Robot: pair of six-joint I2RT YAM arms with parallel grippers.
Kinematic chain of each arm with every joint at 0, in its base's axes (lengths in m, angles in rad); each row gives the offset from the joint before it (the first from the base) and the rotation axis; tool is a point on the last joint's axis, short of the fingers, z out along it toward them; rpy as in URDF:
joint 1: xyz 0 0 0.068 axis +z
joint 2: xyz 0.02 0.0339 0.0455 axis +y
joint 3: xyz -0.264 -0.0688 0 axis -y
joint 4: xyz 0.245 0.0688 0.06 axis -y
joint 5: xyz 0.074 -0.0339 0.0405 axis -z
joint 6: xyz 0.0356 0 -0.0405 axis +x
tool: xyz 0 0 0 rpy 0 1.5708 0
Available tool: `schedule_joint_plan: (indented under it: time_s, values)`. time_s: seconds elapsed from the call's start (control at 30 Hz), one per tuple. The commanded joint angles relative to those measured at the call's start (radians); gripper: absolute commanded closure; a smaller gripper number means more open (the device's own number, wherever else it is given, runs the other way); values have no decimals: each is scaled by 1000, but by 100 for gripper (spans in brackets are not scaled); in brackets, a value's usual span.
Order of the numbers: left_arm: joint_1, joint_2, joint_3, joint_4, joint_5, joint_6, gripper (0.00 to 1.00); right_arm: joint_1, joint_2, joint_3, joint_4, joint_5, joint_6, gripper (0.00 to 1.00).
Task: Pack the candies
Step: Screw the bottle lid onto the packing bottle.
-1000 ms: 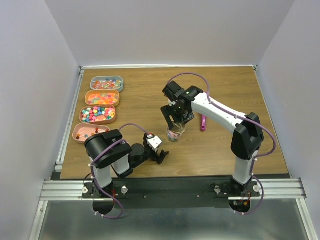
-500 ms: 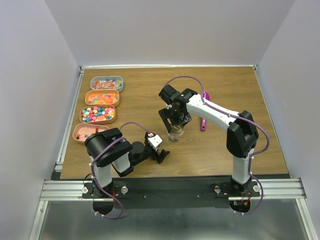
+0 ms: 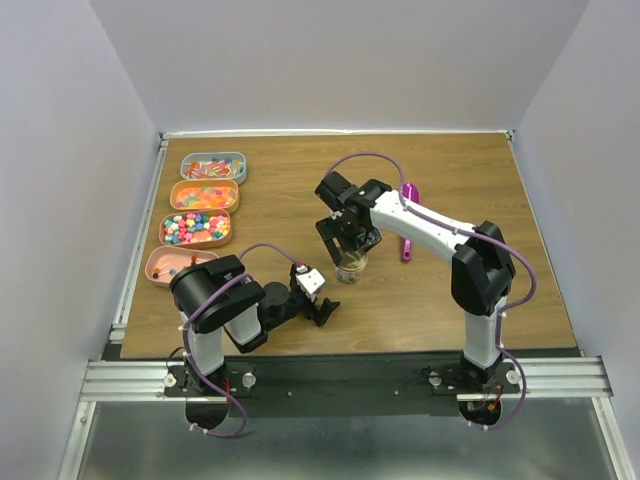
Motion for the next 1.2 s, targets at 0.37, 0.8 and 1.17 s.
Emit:
schedule_joint_plan:
  time_s: [0.37,0.8,1.17]
  values:
    - [8,31,-11,643,22,-19,2,17,27,-47,53,33,28,78]
    - [10,34,4,643,7,-33,2,22,40,-67,56,45,40,79]
    - [10,72,68,643,4,-28,2,25,53,-91,65,40,55,82]
